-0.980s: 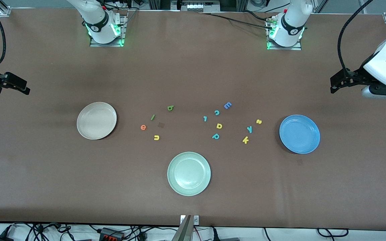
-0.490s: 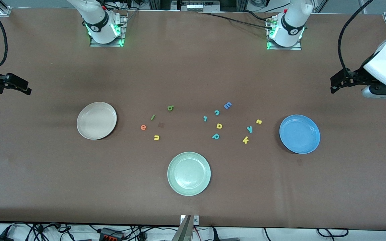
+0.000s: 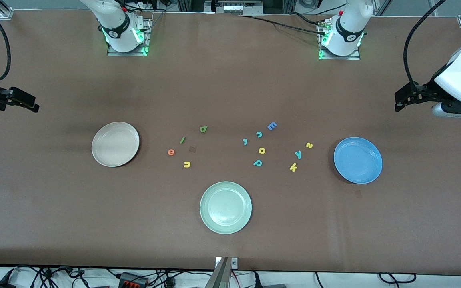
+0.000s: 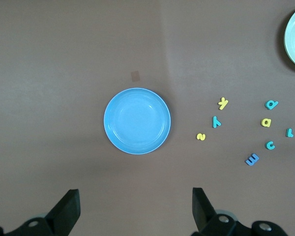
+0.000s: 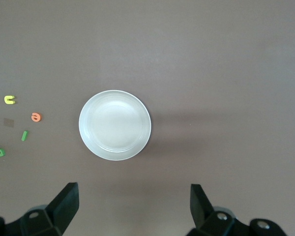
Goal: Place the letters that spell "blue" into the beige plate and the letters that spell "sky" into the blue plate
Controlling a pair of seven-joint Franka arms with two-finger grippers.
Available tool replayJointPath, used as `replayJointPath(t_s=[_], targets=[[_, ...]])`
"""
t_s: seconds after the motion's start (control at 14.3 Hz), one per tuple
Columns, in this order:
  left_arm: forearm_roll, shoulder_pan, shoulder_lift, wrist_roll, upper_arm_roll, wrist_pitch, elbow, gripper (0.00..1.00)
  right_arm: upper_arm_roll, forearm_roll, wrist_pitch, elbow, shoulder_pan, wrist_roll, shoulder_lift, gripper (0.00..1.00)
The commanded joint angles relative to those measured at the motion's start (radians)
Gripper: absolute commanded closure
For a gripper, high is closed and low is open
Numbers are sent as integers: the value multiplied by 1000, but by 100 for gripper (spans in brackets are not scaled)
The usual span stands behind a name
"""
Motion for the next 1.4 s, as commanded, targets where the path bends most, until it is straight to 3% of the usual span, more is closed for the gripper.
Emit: replayJointPath(t_s=[0.0, 0.28, 0.56, 0.77, 1.33], targets=[[-14, -6, -15, 23, 12, 5, -14, 0, 13, -19, -2, -12, 20, 7, 42, 0], [-14, -6, -15, 23, 12, 5, -14, 0, 14, -5, 82, -36, 118, 34, 162, 0], [-14, -6, -15, 23, 12, 5, -14, 0, 13, -5, 219, -124, 279, 251, 214, 0], [-14, -4, -15, 23, 12, 5, -14, 0, 14, -5, 285, -129, 361, 325, 289, 0], [-14, -4, -15, 23, 12, 5, -14, 0, 16, 35, 487, -118, 438, 346, 455, 0]])
